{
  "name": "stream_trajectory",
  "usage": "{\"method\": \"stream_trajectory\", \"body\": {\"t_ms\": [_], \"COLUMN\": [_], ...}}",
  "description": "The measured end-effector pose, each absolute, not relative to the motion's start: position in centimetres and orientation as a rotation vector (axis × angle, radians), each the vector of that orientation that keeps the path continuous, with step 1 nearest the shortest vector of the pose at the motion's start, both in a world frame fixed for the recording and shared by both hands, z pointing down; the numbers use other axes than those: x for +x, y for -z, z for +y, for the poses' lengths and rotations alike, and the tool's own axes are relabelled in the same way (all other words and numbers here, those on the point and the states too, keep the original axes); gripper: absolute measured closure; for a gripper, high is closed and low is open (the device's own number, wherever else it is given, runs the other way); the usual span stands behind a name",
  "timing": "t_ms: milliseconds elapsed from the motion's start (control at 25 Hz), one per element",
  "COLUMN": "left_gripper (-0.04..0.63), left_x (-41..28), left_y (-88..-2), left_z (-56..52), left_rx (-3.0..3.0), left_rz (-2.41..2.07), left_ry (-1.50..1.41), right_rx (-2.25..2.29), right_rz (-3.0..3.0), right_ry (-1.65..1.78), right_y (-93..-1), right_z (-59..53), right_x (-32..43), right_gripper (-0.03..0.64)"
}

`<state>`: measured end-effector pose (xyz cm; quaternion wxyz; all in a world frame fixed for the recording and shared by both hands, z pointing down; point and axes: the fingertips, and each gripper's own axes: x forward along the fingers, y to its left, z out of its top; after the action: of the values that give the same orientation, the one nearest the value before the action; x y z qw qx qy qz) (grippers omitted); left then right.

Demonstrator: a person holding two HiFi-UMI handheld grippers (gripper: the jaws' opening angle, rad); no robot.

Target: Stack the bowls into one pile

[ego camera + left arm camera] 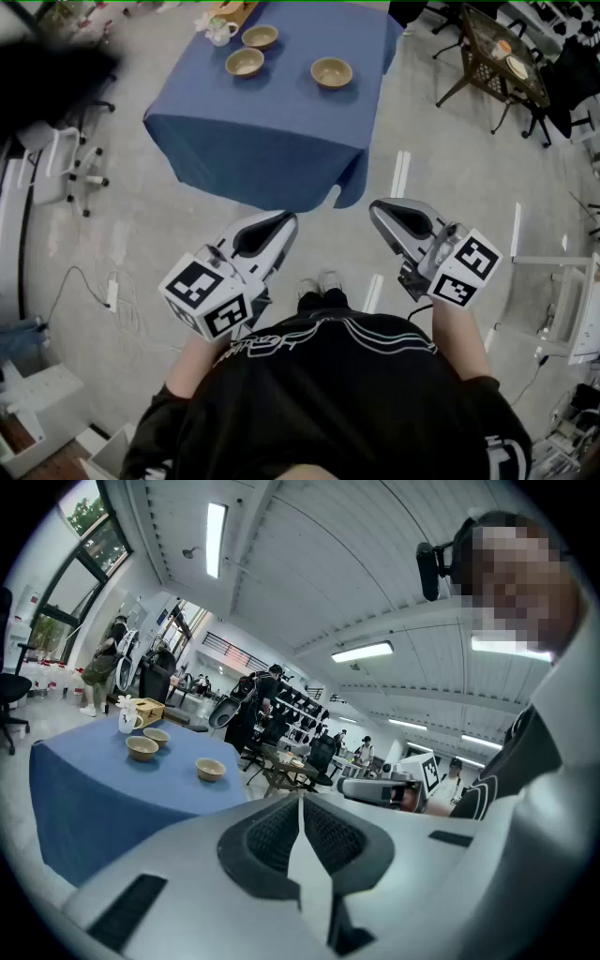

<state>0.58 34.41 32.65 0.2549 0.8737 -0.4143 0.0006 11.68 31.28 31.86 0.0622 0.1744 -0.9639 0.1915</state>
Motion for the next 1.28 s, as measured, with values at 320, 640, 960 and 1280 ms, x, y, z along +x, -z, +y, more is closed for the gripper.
{"method": "stream_trajectory", "body": {"t_ms": [320, 640, 960, 1280], "left_gripper": [0.56, 0.56, 0.56, 0.557], "left_x": [-0.6, -1.0, -1.4, -3.1], "left_y": [-31.1, -29.4, -29.2, -29.3], "left_z": [36.0, 36.9, 33.9, 26.6], "left_rx": [2.402, 2.448, 2.438, 2.443], "left_rz": [-1.115, -1.135, -1.22, -1.31], "left_ry": [0.05, 0.063, 0.07, 0.034], "right_rx": [0.587, 0.658, 0.622, 0.537], "right_rz": [-2.929, -2.975, -3.009, -3.026], "right_ry": [-0.512, -0.435, -0.431, -0.477], "right_y": [-29.8, -27.8, -28.1, -29.1], "right_z": [32.5, 32.7, 29.8, 21.6], "right_x": [11.1, 11.1, 11.4, 10.0], "right_gripper": [0.591, 0.589, 0.589, 0.591]}}
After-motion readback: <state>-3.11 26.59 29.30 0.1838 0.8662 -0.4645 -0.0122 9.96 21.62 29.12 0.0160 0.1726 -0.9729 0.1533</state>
